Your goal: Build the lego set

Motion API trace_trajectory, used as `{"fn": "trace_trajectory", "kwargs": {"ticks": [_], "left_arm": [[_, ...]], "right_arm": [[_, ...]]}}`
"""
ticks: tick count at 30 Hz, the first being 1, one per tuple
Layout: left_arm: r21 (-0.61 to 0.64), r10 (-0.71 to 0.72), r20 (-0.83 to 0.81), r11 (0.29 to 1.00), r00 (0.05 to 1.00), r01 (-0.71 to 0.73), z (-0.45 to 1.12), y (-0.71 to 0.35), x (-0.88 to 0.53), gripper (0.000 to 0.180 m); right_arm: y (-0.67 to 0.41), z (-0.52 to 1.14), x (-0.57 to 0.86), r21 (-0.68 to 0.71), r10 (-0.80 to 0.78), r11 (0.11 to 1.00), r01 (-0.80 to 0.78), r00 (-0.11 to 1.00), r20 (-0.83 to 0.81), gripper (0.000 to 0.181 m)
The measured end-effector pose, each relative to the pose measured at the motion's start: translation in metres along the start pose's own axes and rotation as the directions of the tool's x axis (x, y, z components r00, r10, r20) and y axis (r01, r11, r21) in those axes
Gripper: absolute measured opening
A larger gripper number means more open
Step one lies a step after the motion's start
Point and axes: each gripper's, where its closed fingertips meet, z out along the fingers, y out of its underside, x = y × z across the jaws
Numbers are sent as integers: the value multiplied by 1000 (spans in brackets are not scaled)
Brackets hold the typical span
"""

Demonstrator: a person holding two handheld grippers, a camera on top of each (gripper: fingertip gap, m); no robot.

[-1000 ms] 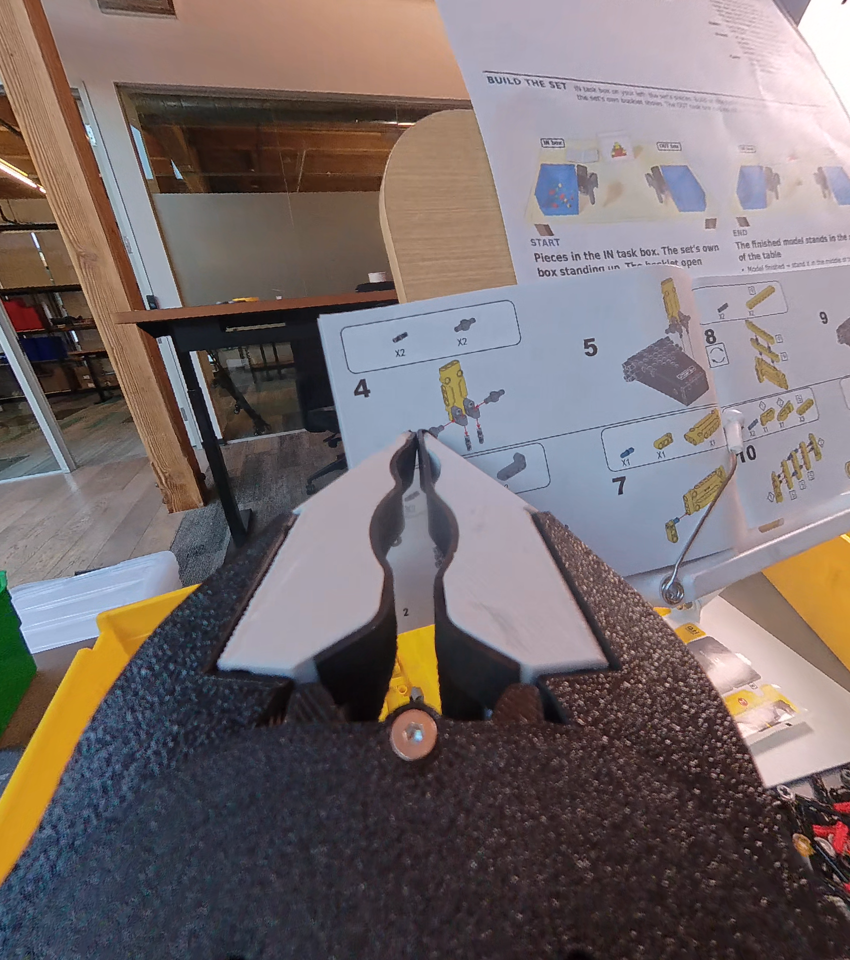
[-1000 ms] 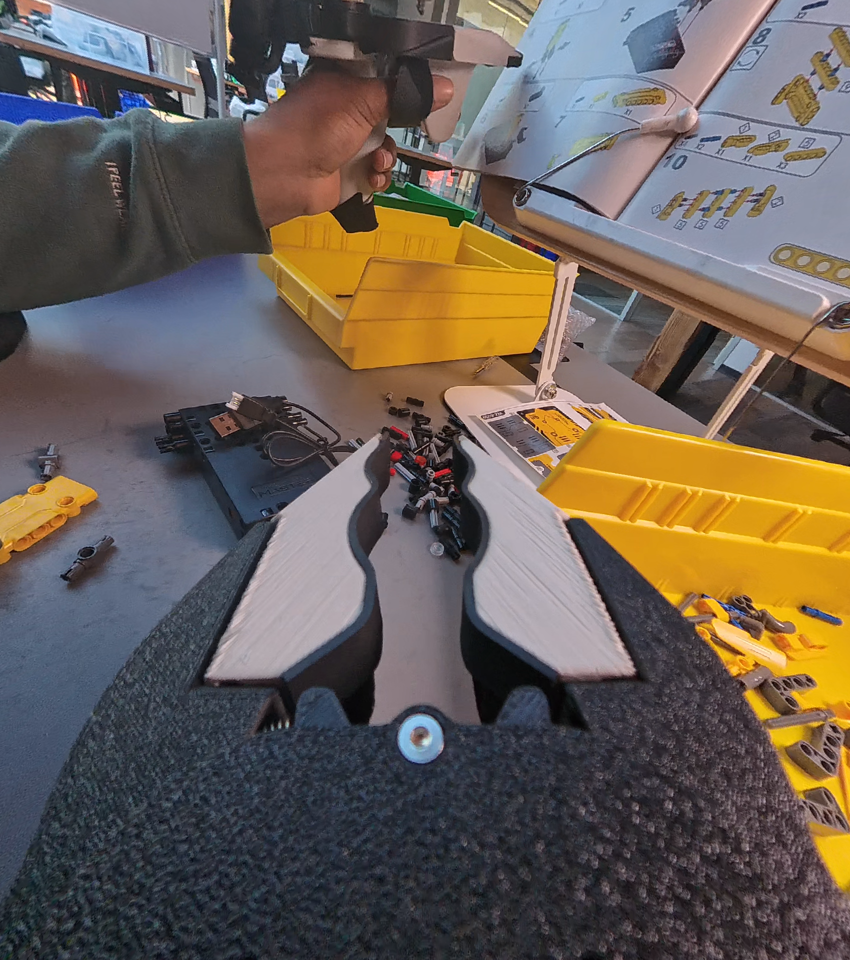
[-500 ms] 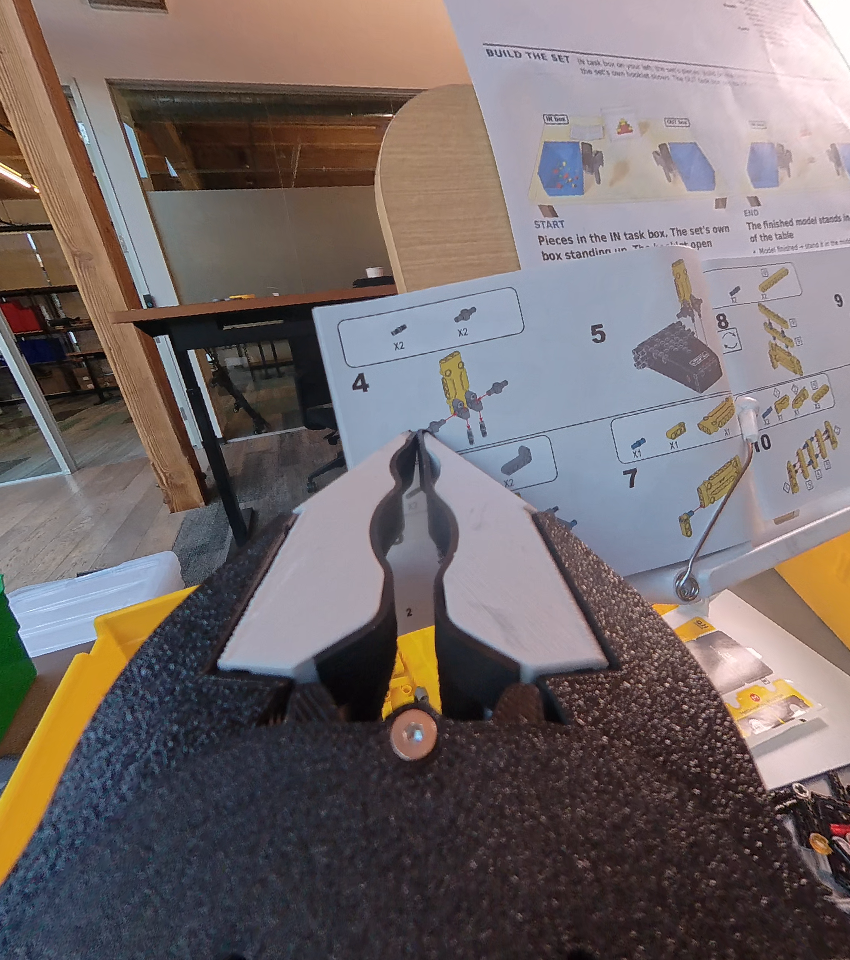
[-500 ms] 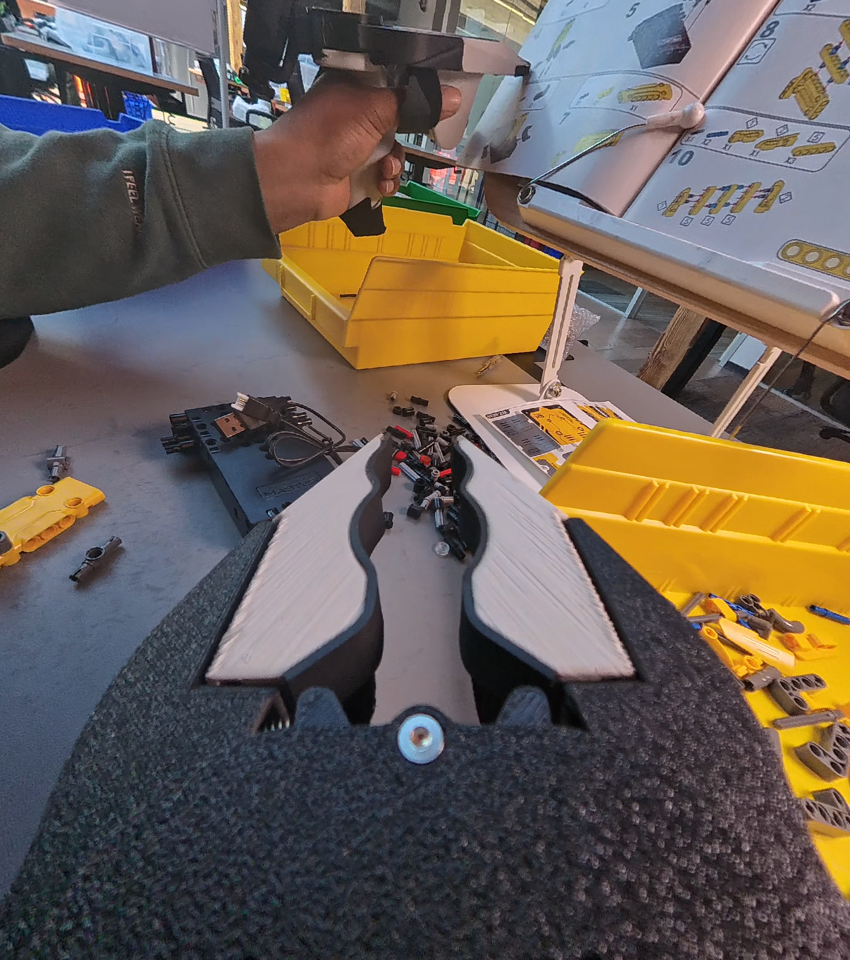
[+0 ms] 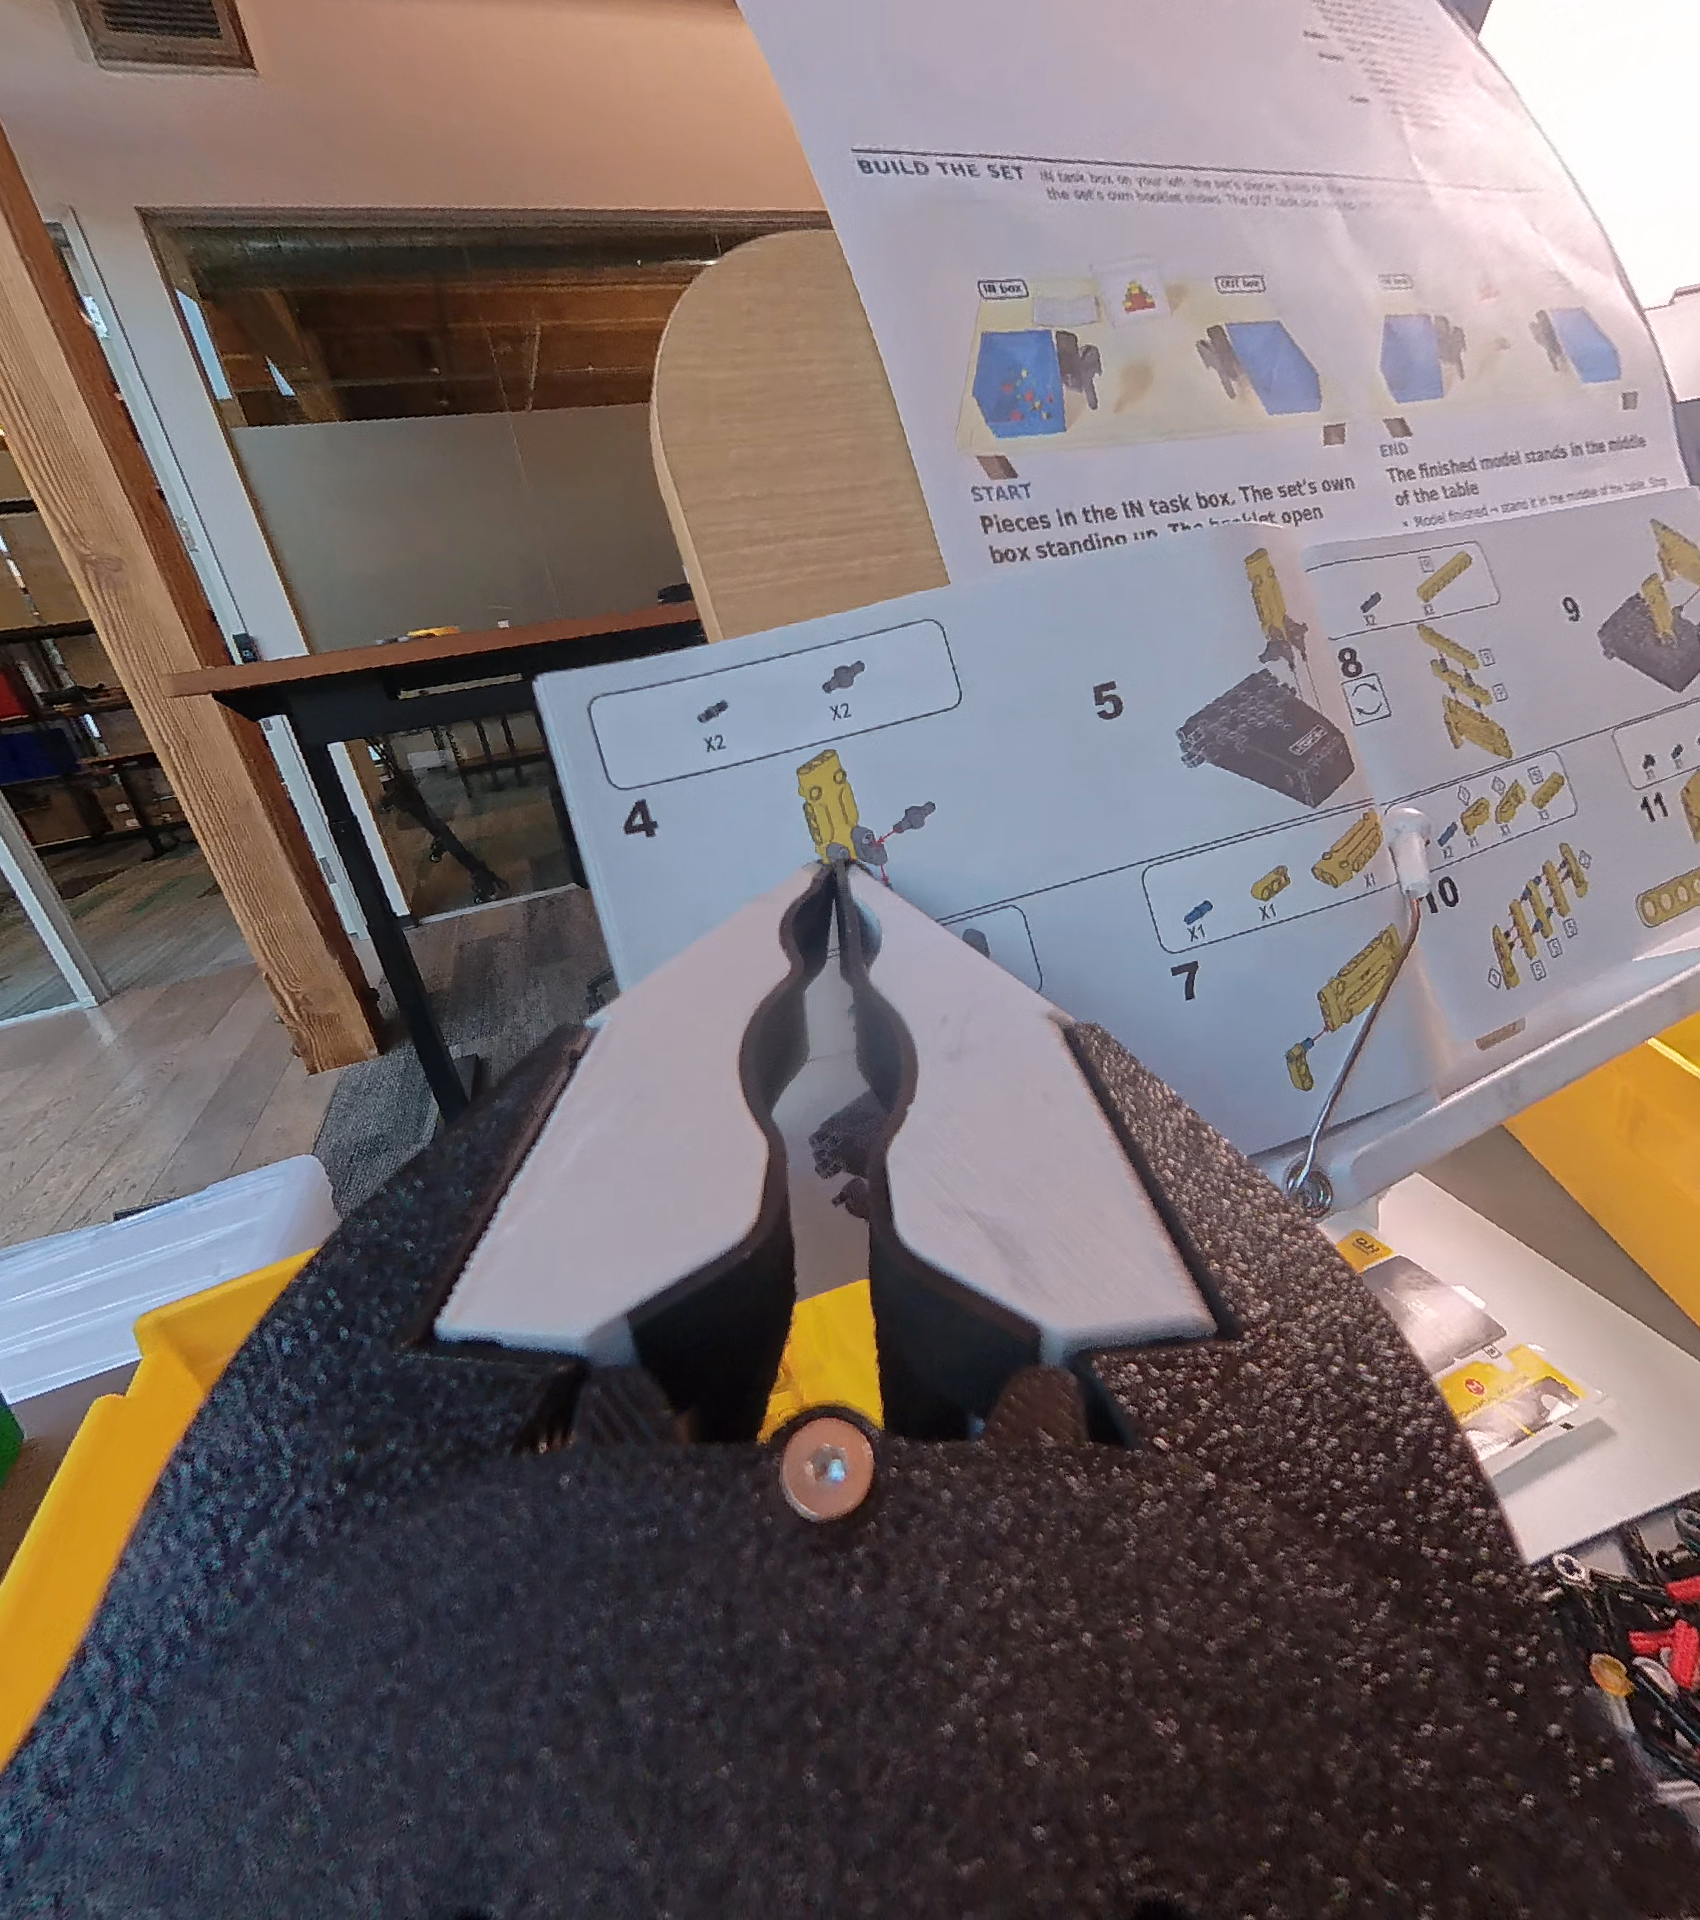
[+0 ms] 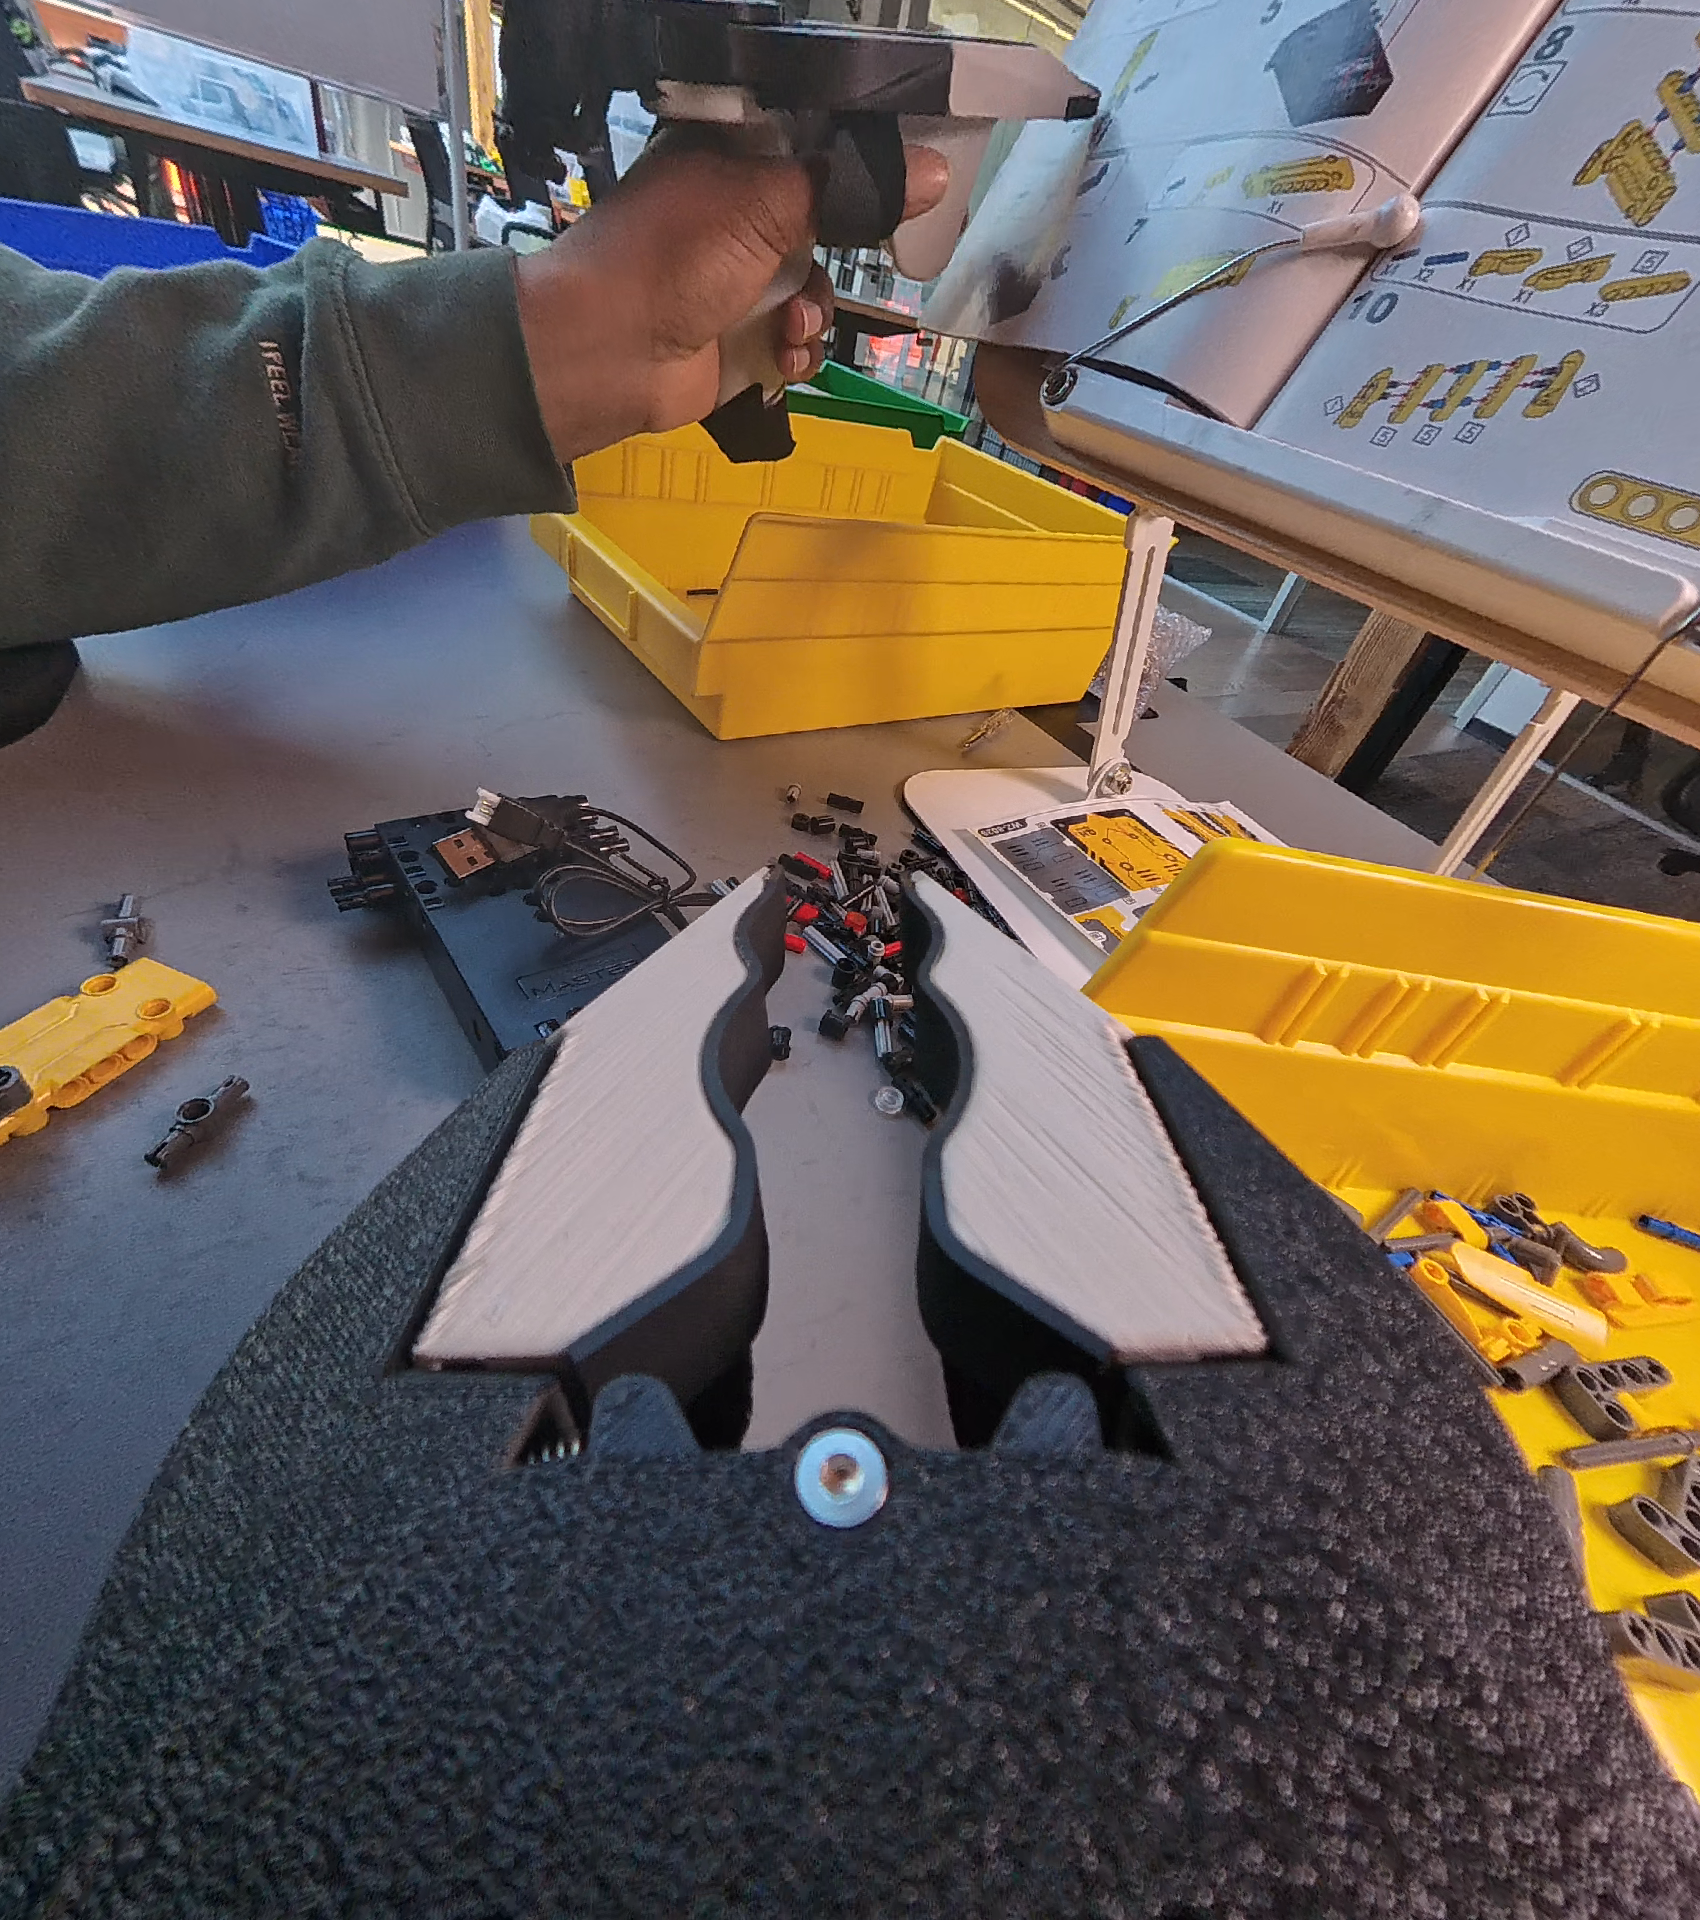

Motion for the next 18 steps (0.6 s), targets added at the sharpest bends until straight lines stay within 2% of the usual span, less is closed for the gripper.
{"fn": "trace_trajectory", "kwargs": {"ticks": [11, 18], "left_arm": [[1, -6, -7, 1000, 1000, 6, -1, 4, 8, 0], [7, 11, 69, 1000, 998, -11, -12, 15, 14, 0]], "right_arm": [[0, -1, -1, -2, -9, 1000, 9, 1000, -9, 19], [0, -2, -3, -4, -19, 1000, 19, 1000, -7, 18]]}}
